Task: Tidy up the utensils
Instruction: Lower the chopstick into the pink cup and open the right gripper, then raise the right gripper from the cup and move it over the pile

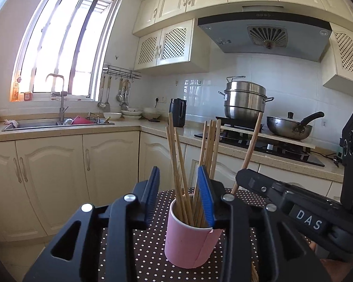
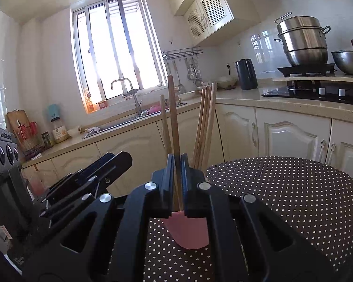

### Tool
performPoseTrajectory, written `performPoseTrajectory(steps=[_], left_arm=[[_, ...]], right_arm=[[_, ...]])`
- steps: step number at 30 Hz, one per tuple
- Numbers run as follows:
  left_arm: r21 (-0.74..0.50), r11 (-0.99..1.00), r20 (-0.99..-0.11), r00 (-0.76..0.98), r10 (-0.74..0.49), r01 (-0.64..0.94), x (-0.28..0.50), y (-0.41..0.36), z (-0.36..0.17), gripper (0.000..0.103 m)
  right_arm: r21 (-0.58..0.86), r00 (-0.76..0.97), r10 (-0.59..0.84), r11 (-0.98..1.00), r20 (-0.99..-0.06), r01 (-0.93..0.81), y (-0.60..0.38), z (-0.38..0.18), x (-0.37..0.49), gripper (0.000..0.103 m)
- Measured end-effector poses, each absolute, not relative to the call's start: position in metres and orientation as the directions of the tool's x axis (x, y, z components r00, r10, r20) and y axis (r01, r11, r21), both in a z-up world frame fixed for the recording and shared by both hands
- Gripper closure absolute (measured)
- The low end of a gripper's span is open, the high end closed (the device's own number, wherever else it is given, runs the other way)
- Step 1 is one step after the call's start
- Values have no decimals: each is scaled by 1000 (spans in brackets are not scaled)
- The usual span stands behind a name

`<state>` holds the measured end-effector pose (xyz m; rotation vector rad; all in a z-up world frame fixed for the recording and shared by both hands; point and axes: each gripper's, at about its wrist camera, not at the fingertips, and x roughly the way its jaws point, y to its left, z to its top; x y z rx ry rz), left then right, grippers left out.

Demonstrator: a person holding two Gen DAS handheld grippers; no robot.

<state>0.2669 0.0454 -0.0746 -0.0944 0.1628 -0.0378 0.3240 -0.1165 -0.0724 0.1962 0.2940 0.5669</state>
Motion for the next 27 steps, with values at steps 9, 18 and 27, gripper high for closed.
performPoseTrajectory(steps=[9, 18, 27], left_arm=[[-83, 996, -139, 990, -36, 25, 235, 41, -52, 55], [-30, 999, -107, 994, -26, 23, 193, 27, -30, 43], [-2, 1000, -82, 996, -31, 31, 157, 11, -17, 33]], right_arm=[[237, 832, 526, 843, -175, -483, -128, -50, 285, 55], [161, 871, 475, 876, -129, -454, -139, -27, 230, 45], [106, 897, 430, 901, -97, -421, -154, -16, 185, 40]])
